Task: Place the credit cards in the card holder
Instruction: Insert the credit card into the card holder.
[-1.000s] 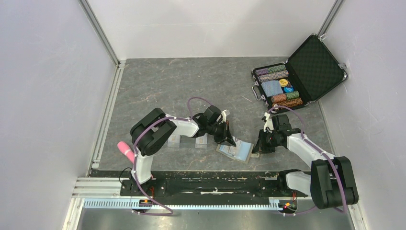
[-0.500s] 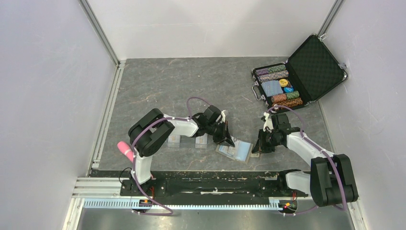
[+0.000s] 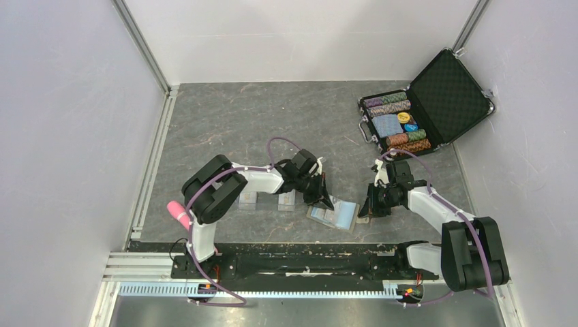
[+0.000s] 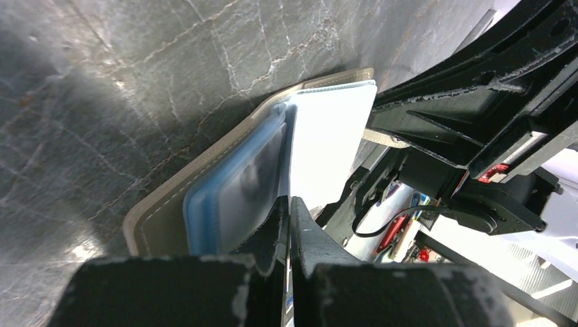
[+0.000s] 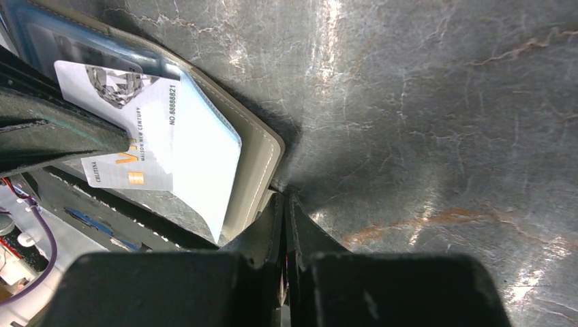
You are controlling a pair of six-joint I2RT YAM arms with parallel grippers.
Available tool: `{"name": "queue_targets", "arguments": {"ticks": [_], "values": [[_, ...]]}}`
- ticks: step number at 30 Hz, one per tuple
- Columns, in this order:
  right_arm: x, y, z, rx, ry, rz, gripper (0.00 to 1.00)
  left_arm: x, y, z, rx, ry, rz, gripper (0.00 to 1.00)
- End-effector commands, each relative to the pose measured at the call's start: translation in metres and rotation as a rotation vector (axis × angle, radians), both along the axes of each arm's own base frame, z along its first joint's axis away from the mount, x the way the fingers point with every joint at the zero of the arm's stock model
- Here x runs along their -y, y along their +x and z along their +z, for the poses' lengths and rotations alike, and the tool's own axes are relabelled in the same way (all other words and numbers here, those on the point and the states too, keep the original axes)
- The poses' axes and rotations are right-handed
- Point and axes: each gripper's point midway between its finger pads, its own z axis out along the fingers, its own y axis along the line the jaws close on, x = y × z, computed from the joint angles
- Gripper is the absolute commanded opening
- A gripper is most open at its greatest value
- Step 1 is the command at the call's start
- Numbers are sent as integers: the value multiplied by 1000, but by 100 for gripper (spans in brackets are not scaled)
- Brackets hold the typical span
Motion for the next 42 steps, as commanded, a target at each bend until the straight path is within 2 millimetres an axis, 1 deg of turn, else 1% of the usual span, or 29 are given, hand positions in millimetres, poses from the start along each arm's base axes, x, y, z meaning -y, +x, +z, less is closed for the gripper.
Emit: {"name": "queue_targets", "arguments": {"ticks": [1, 4, 12, 16, 18, 21, 24, 29, 33, 37, 42], "values": [[-2, 14, 6, 54, 2, 18, 0, 10, -15, -1, -23, -46, -65, 2], [-2, 14, 6, 52, 2, 19, 0, 10, -16, -5, -37, -52, -64, 2], [-2, 13, 5, 52, 5, 21, 0, 10, -17, -8, -47, -47, -61, 2], [-2, 13, 5, 53, 6, 22, 0, 3, -14, -18, -35, 22, -46, 3], [-2, 12, 4, 51, 5, 22, 0, 2, -9, -19, -13, 47, -36, 6], [-2, 12, 4, 51, 8, 21, 0, -3, -9, -22, -10, 84, -33, 8], [-3, 12, 4, 51, 8, 23, 0, -7, -8, -23, 6, 119, -32, 21], [-3, 13, 5, 55, 9, 22, 0, -13, -4, -14, 76, 196, -64, 39], [-4, 14, 6, 56, 11, 25, 0, -13, -2, -9, 122, 268, -106, 43], [-4, 14, 5, 55, 11, 25, 0, -15, -4, -11, 143, 344, -147, 46], [-3, 13, 4, 54, 11, 25, 0, -16, -6, -10, 164, 384, -179, 50]]}}
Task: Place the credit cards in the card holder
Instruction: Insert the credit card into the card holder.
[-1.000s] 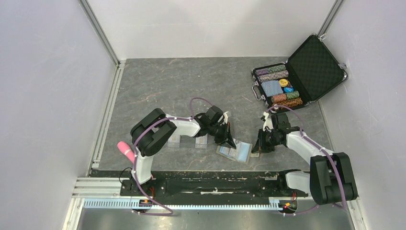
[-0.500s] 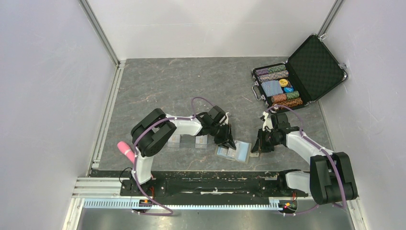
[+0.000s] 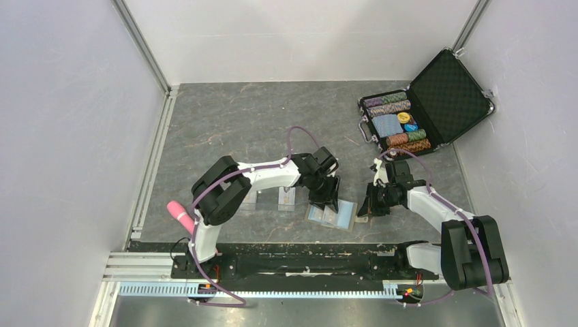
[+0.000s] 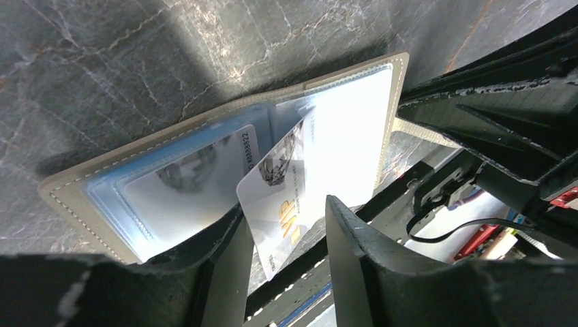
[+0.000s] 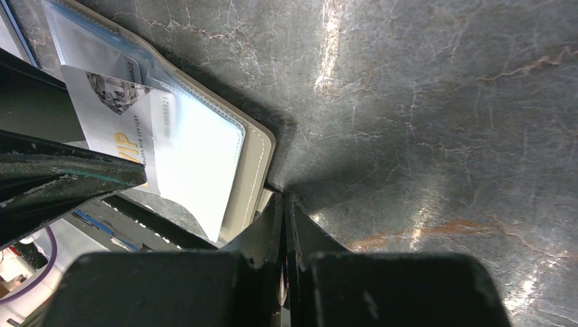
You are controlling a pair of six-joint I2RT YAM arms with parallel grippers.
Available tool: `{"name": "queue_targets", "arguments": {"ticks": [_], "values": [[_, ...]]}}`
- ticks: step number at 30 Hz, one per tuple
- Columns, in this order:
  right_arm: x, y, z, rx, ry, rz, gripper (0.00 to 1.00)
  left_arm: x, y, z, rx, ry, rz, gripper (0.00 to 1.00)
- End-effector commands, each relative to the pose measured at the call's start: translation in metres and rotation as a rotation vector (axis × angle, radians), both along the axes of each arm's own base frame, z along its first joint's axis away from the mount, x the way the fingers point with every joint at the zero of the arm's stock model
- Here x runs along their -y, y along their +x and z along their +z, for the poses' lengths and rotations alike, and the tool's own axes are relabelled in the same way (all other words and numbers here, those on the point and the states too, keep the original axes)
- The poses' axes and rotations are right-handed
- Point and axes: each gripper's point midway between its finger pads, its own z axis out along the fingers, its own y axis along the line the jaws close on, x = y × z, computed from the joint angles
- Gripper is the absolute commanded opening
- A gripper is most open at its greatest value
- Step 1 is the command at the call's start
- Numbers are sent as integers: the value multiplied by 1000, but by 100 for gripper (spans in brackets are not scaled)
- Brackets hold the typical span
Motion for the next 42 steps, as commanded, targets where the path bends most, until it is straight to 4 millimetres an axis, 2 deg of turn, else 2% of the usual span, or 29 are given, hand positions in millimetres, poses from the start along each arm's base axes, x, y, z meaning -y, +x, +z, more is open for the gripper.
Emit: {"name": "queue_targets", "arguments": {"ticks": [1, 14, 22, 28, 33, 38, 42], "values": [[-1, 9, 4, 38, 1, 13, 0, -16, -1, -10, 48, 121, -65, 51], [-2, 10, 4, 39, 4, 14, 0, -27, 1, -12, 88, 232, -109, 55], [-2, 7, 2, 37, 6, 16, 0, -35, 9, -4, 177, 300, -115, 61], [-2, 7, 2, 38, 8, 16, 0, -39, 11, -3, 197, 323, -115, 56], [-2, 7, 2, 37, 8, 17, 0, -41, 13, 2, 235, 337, -117, 58], [-2, 6, 1, 32, 8, 16, 0, -33, 14, 15, 264, 287, -111, 59], [-2, 6, 0, 34, 6, 16, 0, -36, 18, 24, 299, 283, -91, 59]]}}
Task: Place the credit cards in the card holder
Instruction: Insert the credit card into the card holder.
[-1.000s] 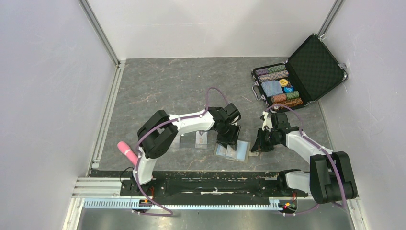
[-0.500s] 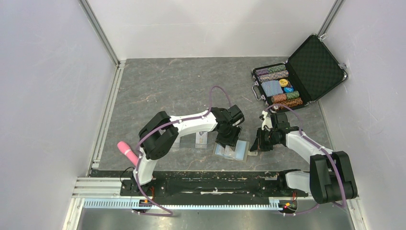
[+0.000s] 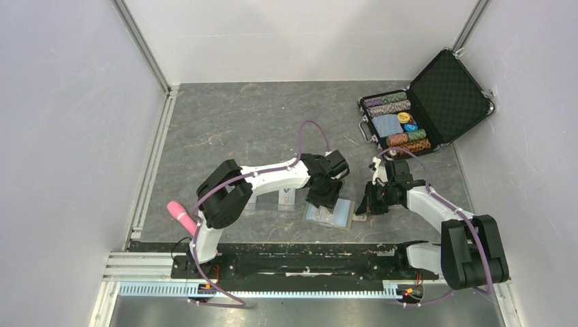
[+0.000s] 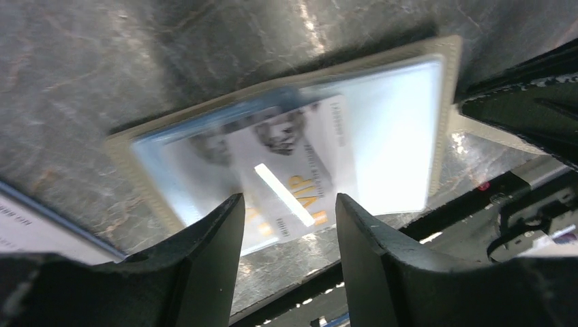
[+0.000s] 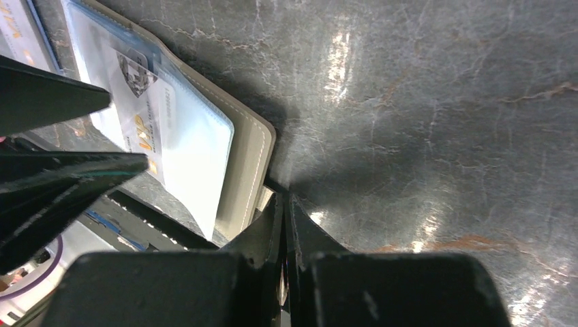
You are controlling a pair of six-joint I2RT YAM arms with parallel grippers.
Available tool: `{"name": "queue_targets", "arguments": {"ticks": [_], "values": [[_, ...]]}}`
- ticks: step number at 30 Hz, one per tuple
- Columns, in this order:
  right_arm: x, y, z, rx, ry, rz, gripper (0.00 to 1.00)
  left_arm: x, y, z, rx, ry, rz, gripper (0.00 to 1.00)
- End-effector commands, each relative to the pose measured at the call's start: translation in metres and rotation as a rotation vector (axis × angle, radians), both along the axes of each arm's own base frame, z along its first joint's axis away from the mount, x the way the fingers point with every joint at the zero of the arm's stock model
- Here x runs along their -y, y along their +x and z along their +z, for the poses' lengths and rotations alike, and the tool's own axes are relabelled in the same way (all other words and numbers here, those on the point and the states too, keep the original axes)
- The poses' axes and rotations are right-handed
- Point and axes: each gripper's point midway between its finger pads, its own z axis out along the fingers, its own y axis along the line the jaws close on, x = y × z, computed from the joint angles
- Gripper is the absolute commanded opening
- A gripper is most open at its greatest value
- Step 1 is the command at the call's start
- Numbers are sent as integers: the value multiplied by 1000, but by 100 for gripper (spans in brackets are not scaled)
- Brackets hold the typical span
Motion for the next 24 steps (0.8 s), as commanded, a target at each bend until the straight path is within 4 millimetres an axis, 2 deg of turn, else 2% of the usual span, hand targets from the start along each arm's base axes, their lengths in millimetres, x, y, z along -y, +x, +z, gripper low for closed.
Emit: {"name": "queue_targets", "arguments": {"ticks": [1, 5, 9, 15, 20, 24], "values": [[4, 1, -3, 8, -24, 1, 0, -16, 14, 24, 111, 21, -15, 58], [4, 1, -3, 8, -24, 1, 0, -14, 14, 26, 123, 0, -10, 56], [4, 1, -4, 8, -25, 2, 0, -16, 11, 18, 99, 19, -17, 55], [4, 2, -4, 7, -25, 3, 0, -1, -1, 7, 14, -33, -49, 46], [4, 3, -3, 7, -24, 4, 0, 8, -6, -3, -28, -54, -58, 46], [4, 4, -2, 9, -23, 5, 0, 8, -8, -9, -46, -42, -59, 46]]}}
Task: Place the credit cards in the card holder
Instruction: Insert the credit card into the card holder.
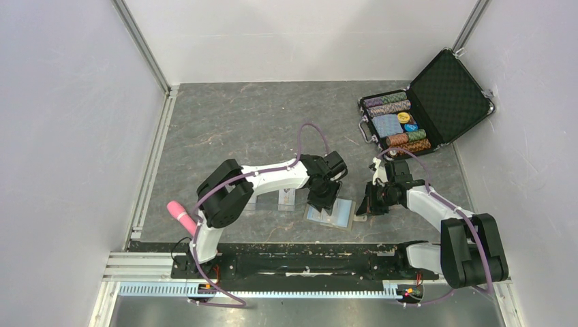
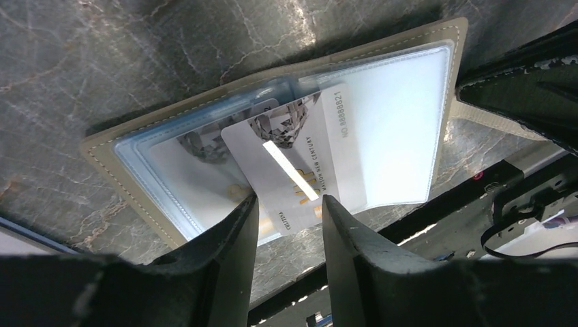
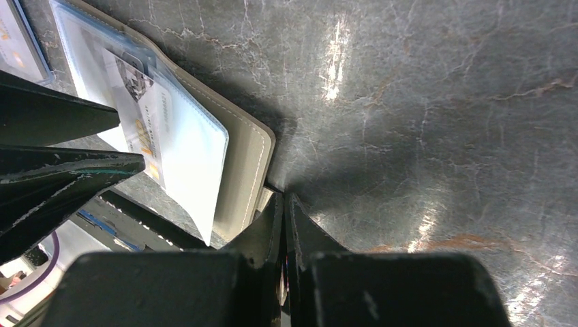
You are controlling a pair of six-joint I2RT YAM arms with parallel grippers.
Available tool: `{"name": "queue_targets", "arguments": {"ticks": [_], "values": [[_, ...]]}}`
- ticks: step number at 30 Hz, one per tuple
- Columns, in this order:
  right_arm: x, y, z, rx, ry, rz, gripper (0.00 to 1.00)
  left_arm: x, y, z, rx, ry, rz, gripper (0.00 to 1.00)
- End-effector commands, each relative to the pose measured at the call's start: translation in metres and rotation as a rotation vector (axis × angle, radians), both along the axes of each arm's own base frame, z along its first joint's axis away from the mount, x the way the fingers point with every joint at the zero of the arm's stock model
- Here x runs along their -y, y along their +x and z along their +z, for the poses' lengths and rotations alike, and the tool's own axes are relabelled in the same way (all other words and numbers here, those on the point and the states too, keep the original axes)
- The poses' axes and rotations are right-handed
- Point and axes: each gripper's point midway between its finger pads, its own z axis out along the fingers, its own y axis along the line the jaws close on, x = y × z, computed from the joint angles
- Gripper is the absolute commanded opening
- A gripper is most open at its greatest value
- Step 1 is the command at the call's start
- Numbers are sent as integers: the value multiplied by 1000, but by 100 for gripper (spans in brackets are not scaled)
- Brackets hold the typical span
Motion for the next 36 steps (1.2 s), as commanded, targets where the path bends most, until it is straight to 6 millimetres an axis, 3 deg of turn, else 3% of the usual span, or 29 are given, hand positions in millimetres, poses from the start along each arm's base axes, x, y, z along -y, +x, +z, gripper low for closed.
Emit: {"name": "queue_targets", "arguments": {"ticks": [1, 14, 21, 33, 36], "values": [[1, 4, 0, 17, -10, 9, 0, 10, -1, -3, -10, -34, -45, 46], [1, 6, 1, 14, -6, 12, 0, 51, -4, 14, -59, -188, -75, 44], [1, 14, 6, 32, -16, 9, 0, 65, -7, 21, -62, -235, -126, 47], [22, 53, 29, 107, -166, 7, 1, 32, 16, 43, 62, -186, -40, 61], [26, 60, 37, 129, -193, 14, 19, 23, 20, 47, 67, -199, -4, 61]]}}
